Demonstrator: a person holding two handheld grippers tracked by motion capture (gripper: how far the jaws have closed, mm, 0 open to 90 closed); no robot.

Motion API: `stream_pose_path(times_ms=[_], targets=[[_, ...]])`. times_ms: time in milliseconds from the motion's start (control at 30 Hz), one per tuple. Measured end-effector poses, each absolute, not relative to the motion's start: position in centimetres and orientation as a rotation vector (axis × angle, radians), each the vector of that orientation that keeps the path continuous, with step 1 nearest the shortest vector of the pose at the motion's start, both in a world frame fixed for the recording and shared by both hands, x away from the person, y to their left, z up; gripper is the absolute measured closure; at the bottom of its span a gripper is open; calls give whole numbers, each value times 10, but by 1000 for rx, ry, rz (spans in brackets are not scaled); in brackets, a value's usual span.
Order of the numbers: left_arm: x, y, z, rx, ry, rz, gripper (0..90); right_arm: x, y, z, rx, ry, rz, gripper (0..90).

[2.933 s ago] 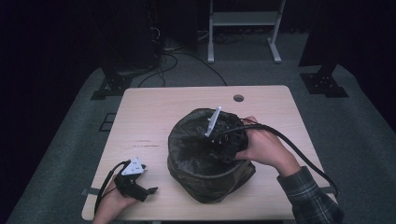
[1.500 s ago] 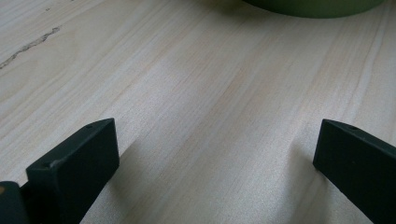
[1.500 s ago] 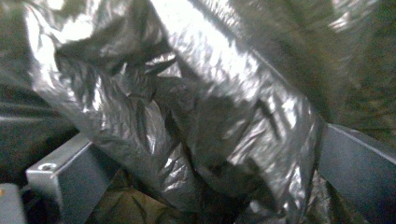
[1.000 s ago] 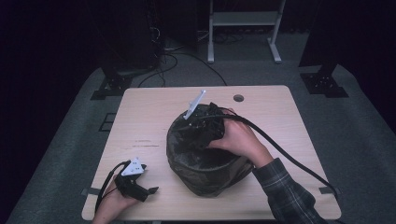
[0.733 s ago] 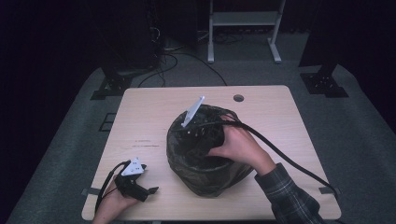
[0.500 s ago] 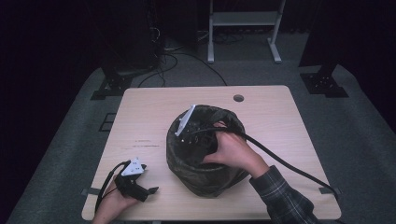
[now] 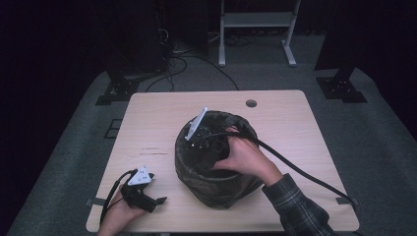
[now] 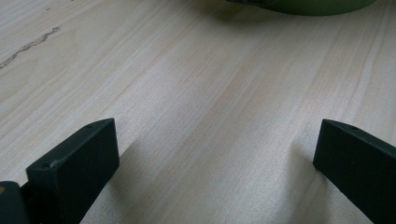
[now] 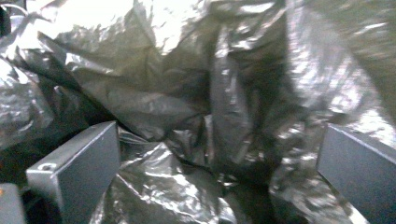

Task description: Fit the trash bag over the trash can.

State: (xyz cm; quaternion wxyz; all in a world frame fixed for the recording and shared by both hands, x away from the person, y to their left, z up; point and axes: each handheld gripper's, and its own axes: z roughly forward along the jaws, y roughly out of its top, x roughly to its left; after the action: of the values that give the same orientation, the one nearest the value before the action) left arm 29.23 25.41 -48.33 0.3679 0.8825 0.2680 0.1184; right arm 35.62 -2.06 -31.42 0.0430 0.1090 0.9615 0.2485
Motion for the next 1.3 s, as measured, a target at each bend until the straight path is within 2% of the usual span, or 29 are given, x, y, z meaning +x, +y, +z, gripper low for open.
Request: stream_pose_path(times_ms=[733, 1300], targets=[[292, 254, -483, 2266, 689, 304, 0, 361, -62, -264, 421, 2765, 993, 0], [291, 254, -483, 2264, 695, 304, 0, 363, -91, -250, 477, 2660, 1143, 0]])
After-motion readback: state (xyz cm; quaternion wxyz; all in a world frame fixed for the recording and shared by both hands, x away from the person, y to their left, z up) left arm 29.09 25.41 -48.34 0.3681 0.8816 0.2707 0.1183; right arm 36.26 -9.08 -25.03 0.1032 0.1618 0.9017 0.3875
